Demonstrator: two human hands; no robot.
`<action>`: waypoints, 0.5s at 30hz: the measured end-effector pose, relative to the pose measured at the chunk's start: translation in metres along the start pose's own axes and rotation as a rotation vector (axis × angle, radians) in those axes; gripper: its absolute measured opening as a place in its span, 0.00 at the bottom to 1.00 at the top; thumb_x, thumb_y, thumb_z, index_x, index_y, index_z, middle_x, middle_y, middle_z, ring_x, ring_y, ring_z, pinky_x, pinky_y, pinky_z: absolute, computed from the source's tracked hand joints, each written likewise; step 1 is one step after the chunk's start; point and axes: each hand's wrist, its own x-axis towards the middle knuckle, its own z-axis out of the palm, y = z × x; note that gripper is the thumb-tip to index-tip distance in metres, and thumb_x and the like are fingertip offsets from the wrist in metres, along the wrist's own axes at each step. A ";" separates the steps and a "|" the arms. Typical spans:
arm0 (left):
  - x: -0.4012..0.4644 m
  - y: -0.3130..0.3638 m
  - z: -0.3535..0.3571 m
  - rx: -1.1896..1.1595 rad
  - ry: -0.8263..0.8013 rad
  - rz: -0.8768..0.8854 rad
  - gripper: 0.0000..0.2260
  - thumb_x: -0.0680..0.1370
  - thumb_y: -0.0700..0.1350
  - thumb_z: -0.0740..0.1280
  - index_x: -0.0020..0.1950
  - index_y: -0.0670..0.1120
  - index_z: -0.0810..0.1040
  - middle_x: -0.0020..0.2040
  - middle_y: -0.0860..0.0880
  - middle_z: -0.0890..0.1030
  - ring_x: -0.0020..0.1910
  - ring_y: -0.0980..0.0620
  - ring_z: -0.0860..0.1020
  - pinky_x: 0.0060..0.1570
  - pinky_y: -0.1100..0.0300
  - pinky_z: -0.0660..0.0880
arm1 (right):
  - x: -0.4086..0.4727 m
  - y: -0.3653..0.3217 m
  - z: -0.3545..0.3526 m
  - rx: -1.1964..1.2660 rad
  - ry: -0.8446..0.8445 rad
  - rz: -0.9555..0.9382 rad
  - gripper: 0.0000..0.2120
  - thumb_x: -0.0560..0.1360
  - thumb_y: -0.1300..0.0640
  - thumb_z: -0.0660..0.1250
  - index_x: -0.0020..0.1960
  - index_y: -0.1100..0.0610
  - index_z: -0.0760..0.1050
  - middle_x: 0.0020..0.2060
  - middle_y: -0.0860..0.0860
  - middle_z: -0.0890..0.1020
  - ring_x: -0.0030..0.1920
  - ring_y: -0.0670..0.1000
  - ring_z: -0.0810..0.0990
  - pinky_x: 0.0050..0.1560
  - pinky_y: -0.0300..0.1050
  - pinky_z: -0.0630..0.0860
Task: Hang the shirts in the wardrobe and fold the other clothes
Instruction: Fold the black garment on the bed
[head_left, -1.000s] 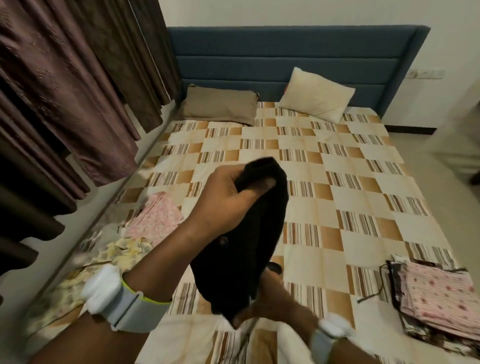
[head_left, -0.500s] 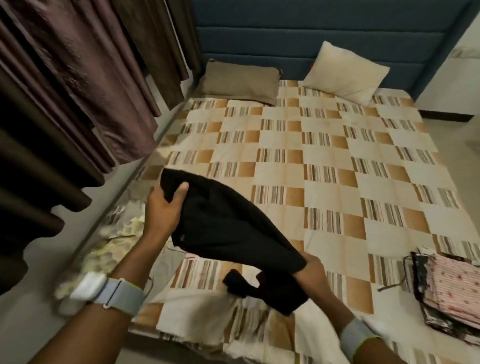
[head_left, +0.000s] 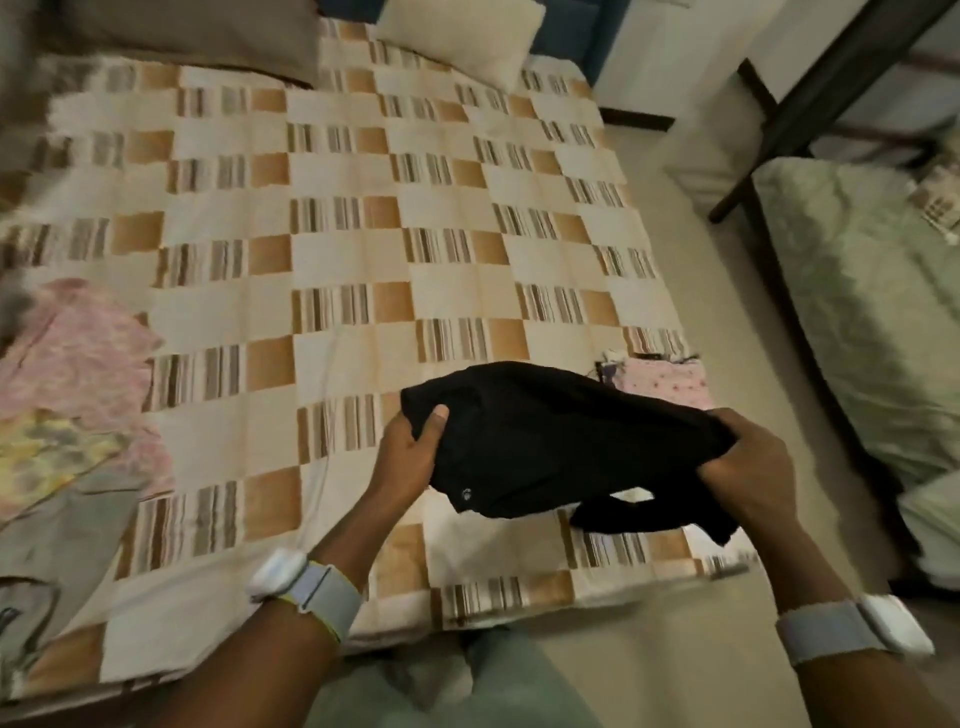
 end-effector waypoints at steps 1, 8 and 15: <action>0.003 -0.002 0.001 0.014 0.003 -0.012 0.24 0.83 0.59 0.63 0.74 0.47 0.74 0.67 0.50 0.80 0.66 0.50 0.78 0.67 0.53 0.76 | 0.004 0.010 0.009 0.005 -0.011 0.000 0.21 0.62 0.58 0.72 0.54 0.43 0.78 0.40 0.46 0.82 0.41 0.53 0.79 0.45 0.50 0.77; 0.016 -0.069 0.009 0.134 0.088 -0.127 0.14 0.84 0.48 0.63 0.68 0.47 0.76 0.58 0.55 0.82 0.59 0.61 0.79 0.56 0.70 0.77 | 0.040 0.093 0.160 0.118 -0.454 0.069 0.09 0.75 0.48 0.73 0.53 0.48 0.77 0.44 0.48 0.82 0.47 0.54 0.82 0.50 0.54 0.79; -0.002 -0.166 0.007 0.297 0.242 -0.194 0.07 0.83 0.51 0.67 0.60 0.61 0.79 0.56 0.53 0.84 0.55 0.50 0.83 0.57 0.53 0.79 | 0.041 0.125 0.307 0.187 -0.976 -0.085 0.42 0.69 0.39 0.80 0.77 0.49 0.67 0.71 0.50 0.73 0.67 0.50 0.73 0.71 0.51 0.70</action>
